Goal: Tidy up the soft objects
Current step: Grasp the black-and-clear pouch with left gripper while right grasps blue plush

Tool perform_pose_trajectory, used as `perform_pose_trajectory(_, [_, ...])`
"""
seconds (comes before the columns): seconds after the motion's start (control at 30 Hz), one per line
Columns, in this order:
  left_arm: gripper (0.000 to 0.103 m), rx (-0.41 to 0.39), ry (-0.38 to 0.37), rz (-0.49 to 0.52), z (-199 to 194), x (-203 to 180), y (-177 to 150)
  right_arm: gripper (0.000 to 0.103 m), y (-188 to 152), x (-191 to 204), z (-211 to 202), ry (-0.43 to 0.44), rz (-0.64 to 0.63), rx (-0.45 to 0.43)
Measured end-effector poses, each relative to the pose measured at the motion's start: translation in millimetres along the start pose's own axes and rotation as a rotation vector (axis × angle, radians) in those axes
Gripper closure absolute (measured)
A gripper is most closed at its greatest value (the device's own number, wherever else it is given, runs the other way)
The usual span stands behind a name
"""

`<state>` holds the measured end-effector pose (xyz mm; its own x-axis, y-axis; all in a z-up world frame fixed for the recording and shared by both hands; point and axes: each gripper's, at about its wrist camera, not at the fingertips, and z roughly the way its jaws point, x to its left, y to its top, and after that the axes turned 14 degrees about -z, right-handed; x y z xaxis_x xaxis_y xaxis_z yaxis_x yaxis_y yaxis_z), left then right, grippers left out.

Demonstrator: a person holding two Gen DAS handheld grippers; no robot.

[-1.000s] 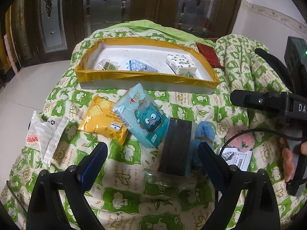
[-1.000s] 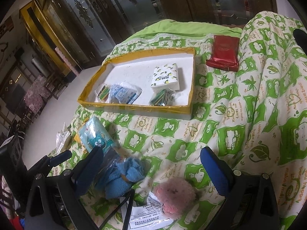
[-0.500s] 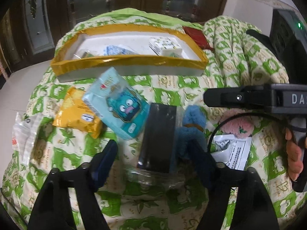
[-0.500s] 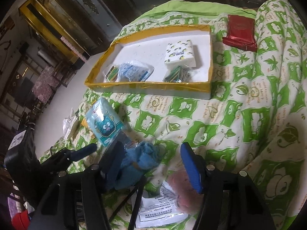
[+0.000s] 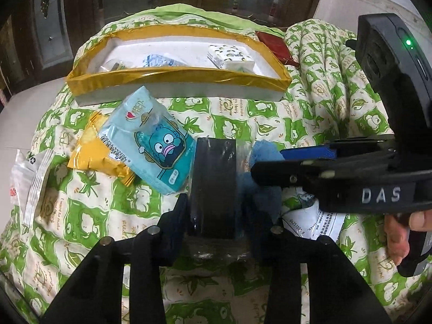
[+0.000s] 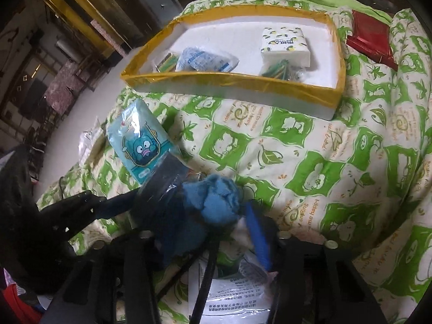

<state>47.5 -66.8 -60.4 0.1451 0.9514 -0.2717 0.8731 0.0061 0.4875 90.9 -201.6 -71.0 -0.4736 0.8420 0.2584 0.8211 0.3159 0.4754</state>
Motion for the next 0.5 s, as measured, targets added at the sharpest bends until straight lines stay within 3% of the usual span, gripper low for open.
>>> perform_pose_trajectory(0.07, [0.065,0.002,0.004,0.006,1,-1,-1,0.072,2,0,-3,0.005,0.003,-0.025])
perform_pose_trajectory(0.2, [0.064,0.004,-0.004,-0.005,0,1,-1,0.078,4,-6,-10,0.008,0.033,-0.069])
perform_pose_trajectory(0.5, [0.059,0.017,-0.001,-0.019,4,4,-1,0.069,5,-13,1,0.068,0.088,-0.035])
